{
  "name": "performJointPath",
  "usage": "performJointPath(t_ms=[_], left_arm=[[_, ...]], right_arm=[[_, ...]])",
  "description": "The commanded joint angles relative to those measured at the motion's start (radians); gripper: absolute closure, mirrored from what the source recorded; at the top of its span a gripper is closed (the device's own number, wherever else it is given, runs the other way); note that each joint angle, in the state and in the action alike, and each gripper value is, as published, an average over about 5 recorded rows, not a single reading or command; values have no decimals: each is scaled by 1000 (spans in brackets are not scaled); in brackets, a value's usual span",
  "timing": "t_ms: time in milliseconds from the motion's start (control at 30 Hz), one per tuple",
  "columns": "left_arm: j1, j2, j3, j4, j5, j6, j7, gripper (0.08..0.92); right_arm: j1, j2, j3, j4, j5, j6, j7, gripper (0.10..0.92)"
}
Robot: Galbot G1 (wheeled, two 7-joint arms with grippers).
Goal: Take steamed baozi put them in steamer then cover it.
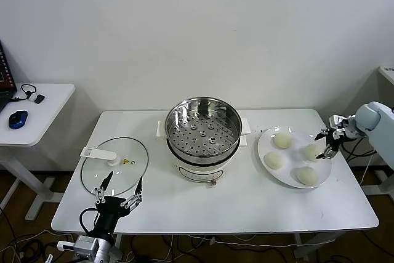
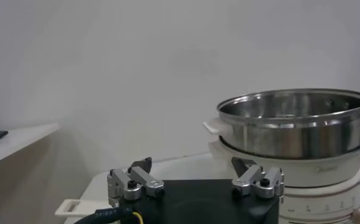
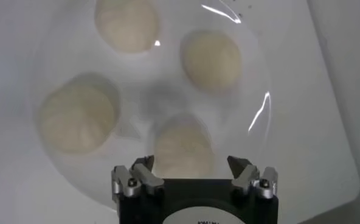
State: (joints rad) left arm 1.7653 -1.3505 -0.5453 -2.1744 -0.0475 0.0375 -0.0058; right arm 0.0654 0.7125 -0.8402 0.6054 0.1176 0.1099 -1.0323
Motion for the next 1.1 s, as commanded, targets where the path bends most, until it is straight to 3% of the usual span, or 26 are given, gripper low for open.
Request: performJointPath(t_ms=[33,233,433,667,900,1100], left_arm=[[5,0,0,-17,0,3,0,177],[6,6,2,-30,0,5,-5,177],[-13,17,14,-34,1,15,-9,177],[-17,14,23,-31,12,19,-13,177],[-13,2,25,-35,11,17,-18,177],[-14,0,30,-35,12,16,-18,177]], right_arm=[[71,-79,-62,132,105,-16,29,213],[221,-234,-152,414,331,-159,261,203],[51,-436,124,827,461,-317,647,203],[-133,-613,304,1185,619,-272,1056,203],[-150,-651,371,1365,778,-81,1239,203],[-131,-645,359,1360,841,-61,1261,203]])
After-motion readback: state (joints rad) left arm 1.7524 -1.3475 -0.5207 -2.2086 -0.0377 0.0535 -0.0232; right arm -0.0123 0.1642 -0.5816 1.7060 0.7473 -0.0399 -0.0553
